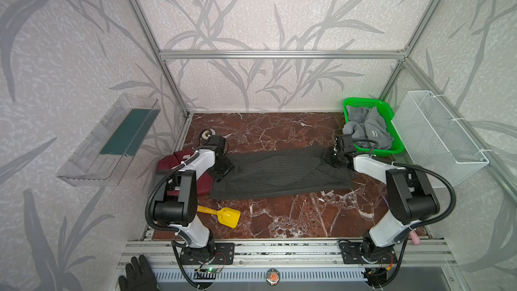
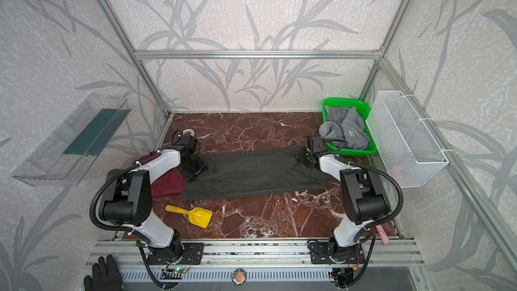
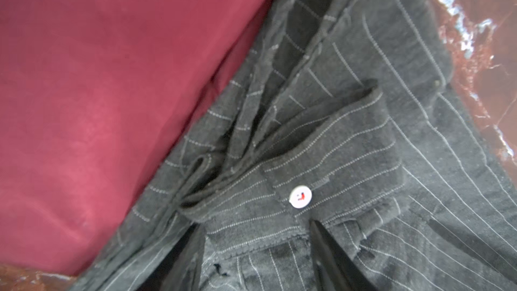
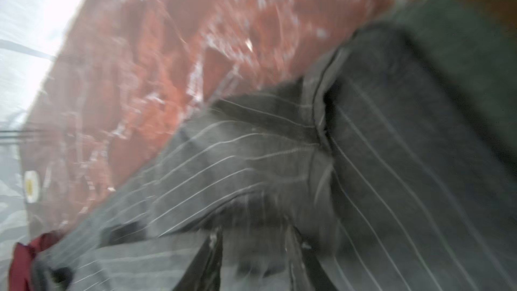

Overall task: Fold and stack the long sleeve shirts
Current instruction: 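Grasp the far edge of the folded grey shirt with both grippers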

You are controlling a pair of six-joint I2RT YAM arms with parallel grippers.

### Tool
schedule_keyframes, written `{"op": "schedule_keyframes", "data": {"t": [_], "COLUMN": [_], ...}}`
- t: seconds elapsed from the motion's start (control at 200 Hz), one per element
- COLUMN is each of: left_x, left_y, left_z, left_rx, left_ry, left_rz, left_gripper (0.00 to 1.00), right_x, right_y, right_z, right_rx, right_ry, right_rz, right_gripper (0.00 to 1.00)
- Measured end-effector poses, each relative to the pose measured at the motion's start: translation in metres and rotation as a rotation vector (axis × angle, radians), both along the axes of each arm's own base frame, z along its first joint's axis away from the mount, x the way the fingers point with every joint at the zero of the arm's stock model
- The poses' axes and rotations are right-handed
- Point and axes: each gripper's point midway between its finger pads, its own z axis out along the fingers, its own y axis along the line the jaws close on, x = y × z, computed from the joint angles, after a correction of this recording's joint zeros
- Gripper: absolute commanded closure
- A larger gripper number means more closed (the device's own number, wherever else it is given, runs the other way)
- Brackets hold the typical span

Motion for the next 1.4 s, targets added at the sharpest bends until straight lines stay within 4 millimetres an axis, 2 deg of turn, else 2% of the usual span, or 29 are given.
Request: {"op": "schedule_keyframes", "data": {"t": [0.095,0.17,0.35,0.51,0.69,0.82,0.97,1.145,1.245,1.33,1.4], "left_x": [0.002,0.003,0.003,0.003,0.003,0.004,0.004,0.004,0.003,0.003,0.003], "left_y": [0.0,0.0,0.002,0.002,0.002,0.003,0.003,0.003,0.003,0.004,0.004], "left_z": [0.0,0.0,-0.002,-0.002,-0.004,-0.004,-0.004,-0.005,-0.007,-0.007,-0.007], "left_rx": [-0.003,-0.005,-0.015,-0.026,-0.031,-0.034,-0.035,-0.036,-0.036,-0.038,-0.04], "left_ry": [-0.007,-0.009,-0.007,-0.009,-0.013,-0.015,-0.016,-0.014,-0.014,-0.015,-0.015], "left_rz": [0.0,0.003,0.01,0.015,0.017,0.019,0.02,0.02,0.022,0.023,0.024], "left_gripper": [0.39,0.39,0.39,0.39,0.39,0.39,0.39,0.39,0.39,0.39,0.39], "right_x": [0.009,0.016,0.019,0.019,0.026,0.034,0.044,0.049,0.051,0.051,0.051], "right_y": [-0.013,-0.024,-0.046,-0.055,-0.051,-0.047,-0.041,-0.037,-0.036,-0.037,-0.038], "right_z": [0.03,0.034,0.005,-0.028,-0.04,-0.041,-0.033,-0.039,-0.039,-0.039,-0.038], "right_rx": [-0.039,-0.064,-0.09,-0.093,-0.064,-0.025,0.026,0.051,0.057,0.059,0.06], "right_ry": [-0.084,-0.099,-0.028,0.054,0.07,0.048,-0.001,-0.005,-0.013,-0.013,-0.015], "right_rz": [-0.034,-0.061,-0.1,-0.113,-0.093,-0.098,-0.102,-0.1,-0.096,-0.1,-0.107], "right_gripper": [0.61,0.61,0.61,0.61,0.61,0.66,0.78,0.91,0.91,0.8,0.76]}}
